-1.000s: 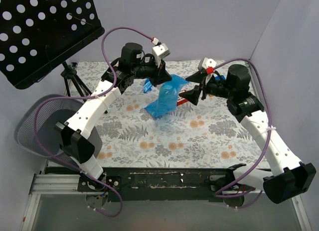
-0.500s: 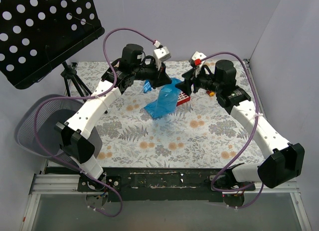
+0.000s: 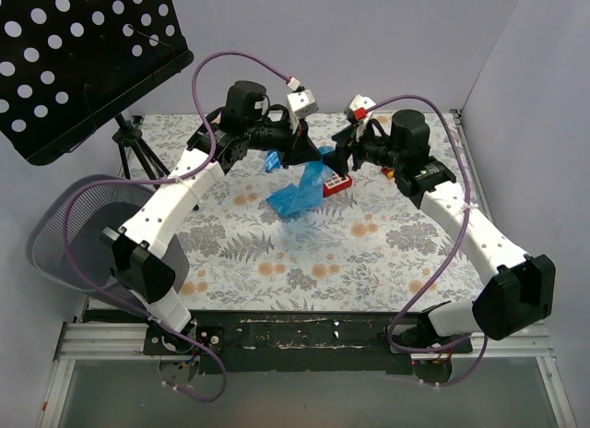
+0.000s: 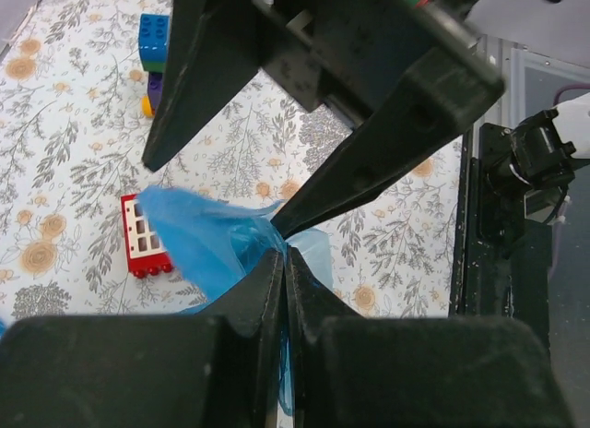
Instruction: Put the trash bags into the trash bin
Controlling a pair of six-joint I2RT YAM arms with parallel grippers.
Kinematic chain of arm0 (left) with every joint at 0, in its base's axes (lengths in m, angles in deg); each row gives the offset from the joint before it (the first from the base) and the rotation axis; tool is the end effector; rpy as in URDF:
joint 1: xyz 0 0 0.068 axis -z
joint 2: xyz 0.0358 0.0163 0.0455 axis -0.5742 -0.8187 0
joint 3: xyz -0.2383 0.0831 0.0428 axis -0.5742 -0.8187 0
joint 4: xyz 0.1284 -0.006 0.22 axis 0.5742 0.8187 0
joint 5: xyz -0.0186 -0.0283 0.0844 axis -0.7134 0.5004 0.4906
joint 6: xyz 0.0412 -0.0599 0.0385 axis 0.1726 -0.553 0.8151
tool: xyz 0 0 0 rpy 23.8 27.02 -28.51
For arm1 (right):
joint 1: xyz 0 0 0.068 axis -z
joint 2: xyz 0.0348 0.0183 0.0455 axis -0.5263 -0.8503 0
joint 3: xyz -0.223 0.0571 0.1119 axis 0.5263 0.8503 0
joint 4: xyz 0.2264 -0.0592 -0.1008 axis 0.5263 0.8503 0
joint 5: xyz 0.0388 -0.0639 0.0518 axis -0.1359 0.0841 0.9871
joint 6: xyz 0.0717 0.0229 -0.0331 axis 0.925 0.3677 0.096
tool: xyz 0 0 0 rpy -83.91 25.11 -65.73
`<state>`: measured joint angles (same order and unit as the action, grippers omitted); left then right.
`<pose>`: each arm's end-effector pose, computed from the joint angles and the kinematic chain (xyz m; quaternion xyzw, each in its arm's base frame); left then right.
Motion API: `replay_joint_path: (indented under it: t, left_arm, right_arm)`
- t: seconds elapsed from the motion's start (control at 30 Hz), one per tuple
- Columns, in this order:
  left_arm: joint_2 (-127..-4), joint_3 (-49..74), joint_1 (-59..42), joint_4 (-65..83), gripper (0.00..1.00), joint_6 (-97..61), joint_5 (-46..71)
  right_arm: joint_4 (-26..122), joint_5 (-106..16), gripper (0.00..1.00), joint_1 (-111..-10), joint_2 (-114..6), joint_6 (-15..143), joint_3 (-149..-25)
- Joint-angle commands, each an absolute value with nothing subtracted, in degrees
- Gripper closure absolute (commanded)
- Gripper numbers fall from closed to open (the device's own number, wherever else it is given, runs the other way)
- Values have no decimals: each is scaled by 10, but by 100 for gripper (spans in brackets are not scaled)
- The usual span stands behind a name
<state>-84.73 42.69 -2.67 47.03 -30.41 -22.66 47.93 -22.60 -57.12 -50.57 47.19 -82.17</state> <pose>0.2938 -0.2445 0.3899 0.2456 0.7828 -0.5049 0.2683 0.2961 0.1805 0.3687 -0.3865 0.6357 0.2796 0.6069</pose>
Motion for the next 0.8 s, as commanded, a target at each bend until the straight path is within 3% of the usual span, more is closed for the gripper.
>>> replay_joint_path:
  t: [0.0,0.1,0.17,0.37,0.5,0.67,0.77]
  left_arm:
    - [-820,462,-25,487,100,-293,-273]
    - [-829,485,-25,519,100,-285,-277]
    - [-836,511,-25,555,100,-271,-277]
    - [-832,528,-25,591,100,-263,-265]
    - [-826,527,-25,596,100,-271,-259]
    - [-815,514,-26,604,100,-253,-241]
    - [-805,488,-25,583,100,-248,-210]
  right_arm:
    - [400,-161,22,-576,-531,497,-827]
    - [331,-132,13,-576,-551,568,-818]
    - [300,-114,17,-576,-559,603,-824]
    - [300,-160,51,-570,-545,604,-833]
    - [306,-202,63,-551,-533,609,-836]
    - [335,-250,99,-502,-520,620,-851]
    - [352,-271,99,-470,-508,613,-850]
